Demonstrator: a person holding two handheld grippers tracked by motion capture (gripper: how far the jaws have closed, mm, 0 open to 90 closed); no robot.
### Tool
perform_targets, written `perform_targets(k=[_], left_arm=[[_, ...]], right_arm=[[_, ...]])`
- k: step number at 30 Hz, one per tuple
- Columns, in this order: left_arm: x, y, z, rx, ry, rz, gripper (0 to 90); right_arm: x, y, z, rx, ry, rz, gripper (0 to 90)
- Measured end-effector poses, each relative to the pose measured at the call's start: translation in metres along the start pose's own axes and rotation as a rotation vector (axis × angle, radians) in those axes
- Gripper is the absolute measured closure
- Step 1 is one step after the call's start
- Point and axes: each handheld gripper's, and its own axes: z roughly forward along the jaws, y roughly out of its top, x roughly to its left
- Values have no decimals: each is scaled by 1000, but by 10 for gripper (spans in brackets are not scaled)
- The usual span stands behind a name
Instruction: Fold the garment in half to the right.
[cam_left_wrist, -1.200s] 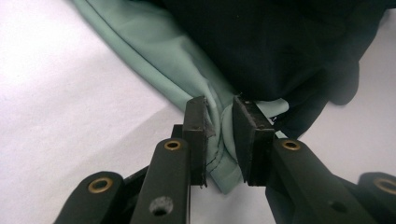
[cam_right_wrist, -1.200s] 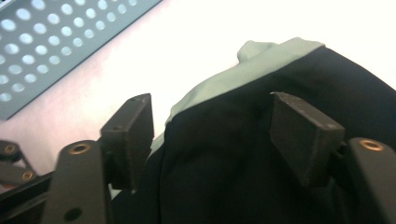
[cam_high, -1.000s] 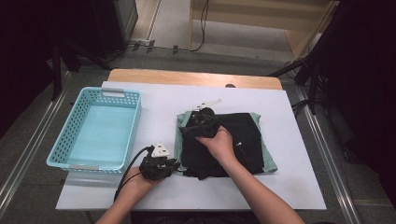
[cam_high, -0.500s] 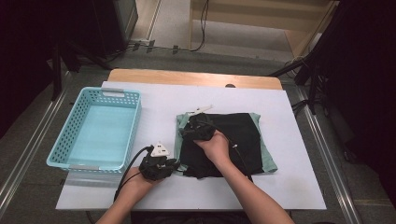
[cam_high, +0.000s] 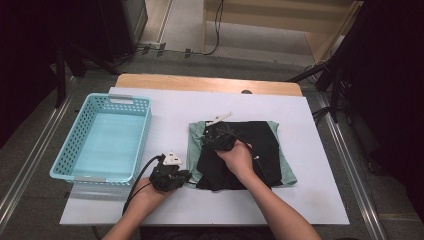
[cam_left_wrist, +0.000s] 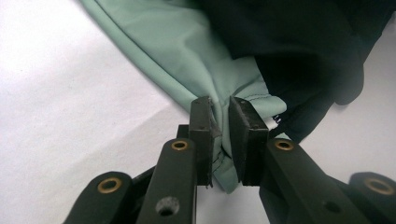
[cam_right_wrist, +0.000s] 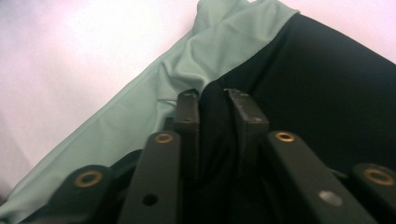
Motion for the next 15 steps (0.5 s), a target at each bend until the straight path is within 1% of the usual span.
perform_targets(k=[2,3,5,7,9,10,11,12,13,14,15], left_arm=[[1,1,0,4,-2,-12,824],[1,2,0,9,-2,-17,824],[1,3,0,17,-7,-39,828],[3,5,0,34,-19,-67,831],[4,7,0,43,-25,-83,835],[5,8,0,44,-33,-92,838],[5,9,0,51,-43,-97,838],[5,10,-1,49,-51,-105,839],[4,11,-2,39,-57,-107,839],[3,13,-4,23,-61,-104,839],[1,15,-6,6,-63,-102,839]], right_arm=[[-3,0,-4,6,6,15,759],[-3,0,-4,6,6,15,759],[-4,1,-7,6,11,22,760],[-5,2,-11,-4,21,40,761],[-7,4,-15,-9,33,53,762],[-8,5,-20,-13,44,60,761],[-8,5,-20,-13,44,60,761],[-8,5,-24,-21,44,55,761],[-8,5,-24,-21,44,55,761],[-8,5,-26,-25,44,53,761],[-7,6,-28,-26,44,61,761]])
